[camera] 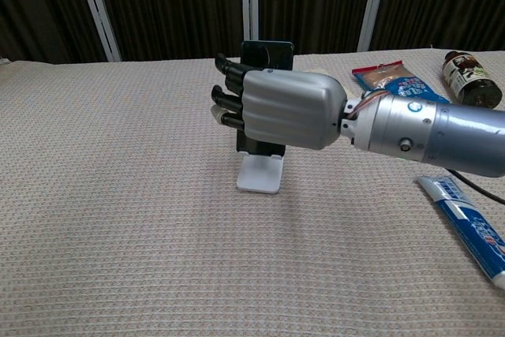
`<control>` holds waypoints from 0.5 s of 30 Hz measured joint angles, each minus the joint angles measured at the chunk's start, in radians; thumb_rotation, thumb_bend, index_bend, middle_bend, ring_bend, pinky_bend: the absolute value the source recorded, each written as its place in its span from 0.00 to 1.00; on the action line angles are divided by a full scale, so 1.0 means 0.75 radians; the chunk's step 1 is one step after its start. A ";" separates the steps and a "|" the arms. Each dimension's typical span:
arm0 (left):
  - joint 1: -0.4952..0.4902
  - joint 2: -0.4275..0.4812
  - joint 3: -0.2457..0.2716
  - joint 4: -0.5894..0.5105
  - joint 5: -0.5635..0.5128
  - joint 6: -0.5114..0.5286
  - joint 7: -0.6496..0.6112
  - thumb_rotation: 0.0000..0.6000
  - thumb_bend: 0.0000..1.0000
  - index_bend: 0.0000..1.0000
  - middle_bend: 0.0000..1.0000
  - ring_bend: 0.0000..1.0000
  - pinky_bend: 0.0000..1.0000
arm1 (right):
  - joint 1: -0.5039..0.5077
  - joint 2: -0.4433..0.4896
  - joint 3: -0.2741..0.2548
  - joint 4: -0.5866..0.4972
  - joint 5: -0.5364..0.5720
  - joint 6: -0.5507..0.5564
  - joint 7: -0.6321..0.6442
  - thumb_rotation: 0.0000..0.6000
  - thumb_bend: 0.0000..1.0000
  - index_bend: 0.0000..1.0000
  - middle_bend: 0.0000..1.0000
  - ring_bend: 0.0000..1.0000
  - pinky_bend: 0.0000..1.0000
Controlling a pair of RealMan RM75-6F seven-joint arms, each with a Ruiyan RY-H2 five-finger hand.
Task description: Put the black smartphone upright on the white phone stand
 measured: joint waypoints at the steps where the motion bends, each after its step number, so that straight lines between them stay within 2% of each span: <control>1: 0.000 0.001 0.000 -0.001 0.001 0.001 -0.002 1.00 0.00 0.00 0.00 0.00 0.00 | -0.008 0.014 0.001 -0.015 0.002 0.014 0.004 1.00 0.16 0.16 0.17 0.29 0.17; 5: 0.003 0.003 0.002 -0.002 0.013 0.010 -0.006 1.00 0.00 0.00 0.00 0.00 0.00 | -0.064 0.090 0.003 -0.088 0.011 0.107 0.055 1.00 0.16 0.16 0.19 0.29 0.18; 10: 0.006 0.004 0.008 -0.009 0.039 0.026 -0.015 1.00 0.00 0.00 0.00 0.00 0.00 | -0.175 0.199 -0.006 -0.157 0.039 0.271 0.237 1.00 0.15 0.16 0.20 0.29 0.17; 15: 0.014 0.012 0.017 -0.023 0.076 0.053 -0.029 1.00 0.00 0.00 0.00 0.00 0.00 | -0.330 0.296 -0.015 -0.226 0.116 0.437 0.449 1.00 0.07 0.16 0.17 0.29 0.13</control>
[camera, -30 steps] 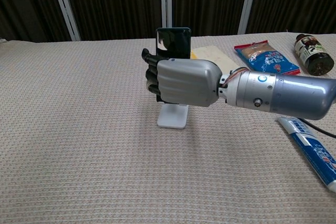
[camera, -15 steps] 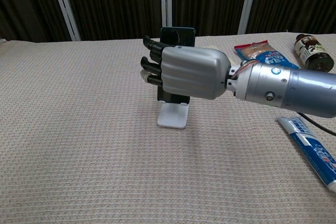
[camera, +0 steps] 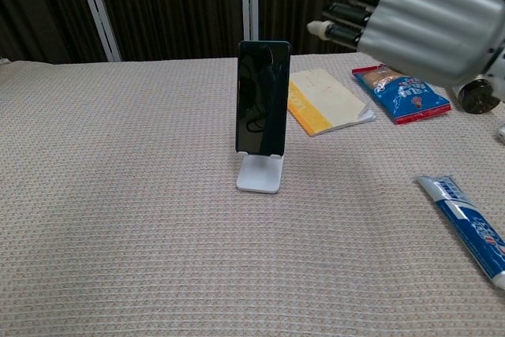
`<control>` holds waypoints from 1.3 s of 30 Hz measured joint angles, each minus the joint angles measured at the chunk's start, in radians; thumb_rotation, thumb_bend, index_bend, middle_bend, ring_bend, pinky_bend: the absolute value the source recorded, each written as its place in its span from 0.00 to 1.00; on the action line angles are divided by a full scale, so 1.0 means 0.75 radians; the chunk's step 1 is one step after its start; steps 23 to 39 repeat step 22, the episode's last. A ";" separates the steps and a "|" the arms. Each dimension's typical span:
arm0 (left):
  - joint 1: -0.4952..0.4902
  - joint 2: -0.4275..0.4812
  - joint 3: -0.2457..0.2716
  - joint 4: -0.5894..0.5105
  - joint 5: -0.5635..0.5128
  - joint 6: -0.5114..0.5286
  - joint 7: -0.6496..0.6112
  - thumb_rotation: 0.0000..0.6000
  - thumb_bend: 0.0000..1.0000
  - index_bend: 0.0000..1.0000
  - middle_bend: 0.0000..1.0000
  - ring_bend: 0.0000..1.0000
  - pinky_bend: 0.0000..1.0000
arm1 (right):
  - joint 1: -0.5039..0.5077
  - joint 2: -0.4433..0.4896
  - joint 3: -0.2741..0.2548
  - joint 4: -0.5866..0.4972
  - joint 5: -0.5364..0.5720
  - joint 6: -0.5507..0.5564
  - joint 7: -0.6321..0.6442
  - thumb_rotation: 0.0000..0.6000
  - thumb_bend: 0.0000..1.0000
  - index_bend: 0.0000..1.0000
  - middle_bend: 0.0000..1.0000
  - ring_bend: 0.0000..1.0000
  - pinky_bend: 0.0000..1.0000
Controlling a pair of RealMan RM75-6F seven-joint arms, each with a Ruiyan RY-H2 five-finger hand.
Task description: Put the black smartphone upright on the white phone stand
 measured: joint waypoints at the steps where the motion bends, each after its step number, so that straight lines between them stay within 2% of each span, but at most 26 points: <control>1: 0.002 0.001 0.001 -0.003 0.007 0.008 -0.003 1.00 0.00 0.00 0.00 0.00 0.00 | -0.024 0.013 -0.002 -0.014 0.016 0.021 0.041 1.00 0.04 0.15 0.16 0.27 0.11; 3: 0.009 0.004 0.003 -0.008 0.027 0.034 -0.010 1.00 0.00 0.00 0.00 0.00 0.00 | -0.082 0.043 -0.004 -0.048 0.059 0.059 0.154 1.00 0.00 0.11 0.08 0.16 0.05; 6: 0.021 0.002 0.006 -0.008 0.064 0.084 -0.010 1.00 0.00 0.00 0.00 0.00 0.00 | -0.186 0.089 -0.006 -0.129 0.161 0.110 0.355 1.00 0.00 0.01 0.00 0.01 0.00; 9: 0.035 -0.006 0.011 -0.004 0.110 0.135 0.001 1.00 0.00 0.00 0.00 0.00 0.00 | -0.316 0.159 -0.021 -0.273 0.307 0.136 0.549 1.00 0.00 0.00 0.00 0.00 0.00; 14: 0.049 -0.014 0.017 0.004 0.148 0.176 0.006 1.00 0.00 0.00 0.00 0.00 0.00 | -0.519 0.286 -0.065 -0.470 0.466 0.160 0.691 1.00 0.00 0.00 0.00 0.00 0.00; 21: 0.055 -0.012 0.021 0.000 0.170 0.193 -0.006 1.00 0.00 0.00 0.00 0.00 0.00 | -0.600 0.323 -0.085 -0.515 0.484 0.177 0.718 1.00 0.00 0.00 0.00 0.00 0.00; 39: 0.055 -0.011 0.021 -0.001 0.170 0.193 -0.007 1.00 0.00 0.00 0.00 0.00 0.00 | -0.603 0.323 -0.083 -0.516 0.483 0.178 0.717 1.00 0.00 0.00 0.00 0.00 0.00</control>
